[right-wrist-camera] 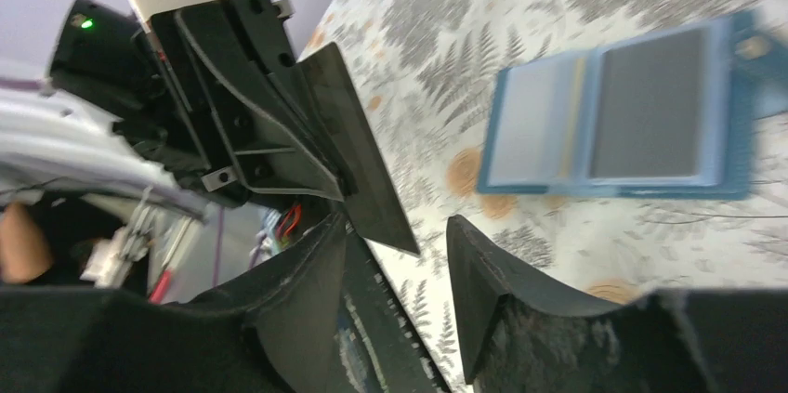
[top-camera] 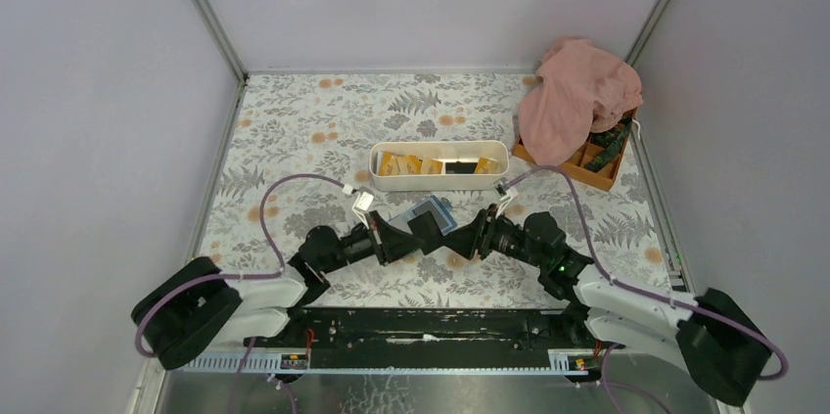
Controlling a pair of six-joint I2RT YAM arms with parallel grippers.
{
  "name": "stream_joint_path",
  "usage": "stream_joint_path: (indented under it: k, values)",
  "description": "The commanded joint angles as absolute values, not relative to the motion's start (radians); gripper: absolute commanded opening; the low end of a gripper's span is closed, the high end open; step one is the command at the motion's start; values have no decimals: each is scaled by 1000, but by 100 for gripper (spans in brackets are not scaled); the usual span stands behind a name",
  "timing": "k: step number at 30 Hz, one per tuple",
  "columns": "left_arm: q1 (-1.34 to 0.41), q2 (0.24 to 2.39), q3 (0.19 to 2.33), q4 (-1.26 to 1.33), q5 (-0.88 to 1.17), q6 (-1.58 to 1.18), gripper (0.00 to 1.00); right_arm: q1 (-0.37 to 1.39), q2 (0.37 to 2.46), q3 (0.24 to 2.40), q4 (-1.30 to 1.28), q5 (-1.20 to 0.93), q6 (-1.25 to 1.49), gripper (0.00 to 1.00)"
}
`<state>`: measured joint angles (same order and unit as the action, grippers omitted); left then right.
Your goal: Take the credit cards out of the card holder
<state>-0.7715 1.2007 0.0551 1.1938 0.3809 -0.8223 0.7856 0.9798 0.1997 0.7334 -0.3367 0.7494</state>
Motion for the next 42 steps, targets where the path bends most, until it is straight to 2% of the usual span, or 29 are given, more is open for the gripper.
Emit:
stream_joint_path:
  k: [1,5,9,13,18,21,27,36,42]
  values:
    - [-772,1054,177,855,282,-768,0,793,773,282,446,-103,619,53]
    - [-740,946,397,277,35,-682,0,792,572,293,206,150,567,47]
    - [-583,1029,672,-117,-16,-560,0,791,439,266,125,213,544,45]
    - [-522,1142,822,-248,-35,-560,0,792,432,274,71,198,532,45]
    - [-518,1392,1140,-542,-163,-546,0,792,446,277,51,174,517,45]
    - [-517,1479,1280,-639,-140,-537,0,792,444,273,51,178,501,45]
    - [-468,1601,1412,-732,-36,-493,0,792,451,284,34,173,461,45]
    - [-438,1782,1573,-830,34,-411,0,792,481,252,96,175,441,44]
    - [-429,1823,1619,-858,34,-391,0,792,503,236,124,158,443,43]
